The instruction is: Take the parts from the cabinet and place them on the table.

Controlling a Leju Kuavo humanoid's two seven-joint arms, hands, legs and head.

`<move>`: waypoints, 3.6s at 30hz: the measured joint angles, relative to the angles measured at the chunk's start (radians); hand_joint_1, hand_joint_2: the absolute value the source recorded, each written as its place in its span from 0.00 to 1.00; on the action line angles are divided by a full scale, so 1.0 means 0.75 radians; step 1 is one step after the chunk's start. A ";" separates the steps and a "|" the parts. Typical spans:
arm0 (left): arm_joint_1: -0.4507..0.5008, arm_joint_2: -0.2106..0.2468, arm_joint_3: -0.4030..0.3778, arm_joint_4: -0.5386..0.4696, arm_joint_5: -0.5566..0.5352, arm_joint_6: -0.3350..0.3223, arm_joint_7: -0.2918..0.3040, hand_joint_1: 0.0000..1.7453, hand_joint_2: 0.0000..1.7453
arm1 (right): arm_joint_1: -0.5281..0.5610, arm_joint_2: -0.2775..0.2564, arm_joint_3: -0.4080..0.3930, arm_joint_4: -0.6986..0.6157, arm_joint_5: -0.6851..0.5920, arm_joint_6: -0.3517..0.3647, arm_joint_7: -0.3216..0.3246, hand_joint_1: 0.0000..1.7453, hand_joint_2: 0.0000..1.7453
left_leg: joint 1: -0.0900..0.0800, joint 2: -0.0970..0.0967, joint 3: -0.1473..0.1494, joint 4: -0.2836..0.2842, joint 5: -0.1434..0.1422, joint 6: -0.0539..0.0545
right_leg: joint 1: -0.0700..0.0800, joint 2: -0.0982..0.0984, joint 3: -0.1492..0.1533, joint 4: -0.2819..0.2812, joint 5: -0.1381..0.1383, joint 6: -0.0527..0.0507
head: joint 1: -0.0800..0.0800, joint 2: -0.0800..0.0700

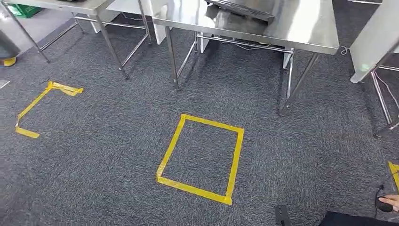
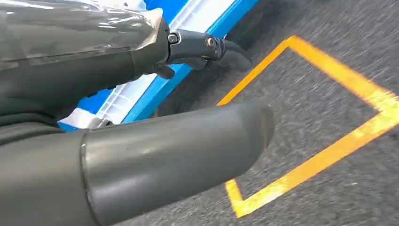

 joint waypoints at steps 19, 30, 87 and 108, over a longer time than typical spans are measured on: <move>0.012 0.109 -0.005 -0.004 0.004 -0.051 0.010 0.00 0.00 | 0.007 -0.004 -0.012 0.002 0.015 0.001 -0.023 0.00 0.00 | -0.028 -0.136 0.126 -0.295 0.090 0.061 | -0.011 0.181 -0.034 0.030 0.007 0.059 | 0.004 0.000; 0.029 0.100 -0.005 -0.004 0.013 -0.044 0.017 0.00 0.00 | 0.009 -0.006 -0.015 0.002 0.036 0.015 -0.030 0.00 0.00 | 0.000 -0.007 -0.048 0.059 -0.053 0.003 | -0.004 0.003 -0.049 0.032 0.027 0.007 | -0.005 0.000; 0.010 0.085 -0.004 -0.011 0.065 0.006 -0.007 0.00 0.00 | -0.005 -0.021 -0.022 0.002 0.061 -0.004 -0.075 0.00 0.00 | -0.015 -0.026 0.006 -0.069 -0.050 0.019 | -0.013 0.096 -0.081 0.055 0.042 0.010 | -0.005 -0.001; 0.008 0.093 -0.005 -0.013 0.066 -0.005 -0.015 0.00 0.00 | -0.007 -0.011 -0.056 0.002 0.047 -0.005 -0.100 0.00 0.00 | -0.037 0.010 0.121 -0.271 0.056 0.049 | 0.004 0.045 -0.074 0.047 0.034 0.037 | -0.003 0.000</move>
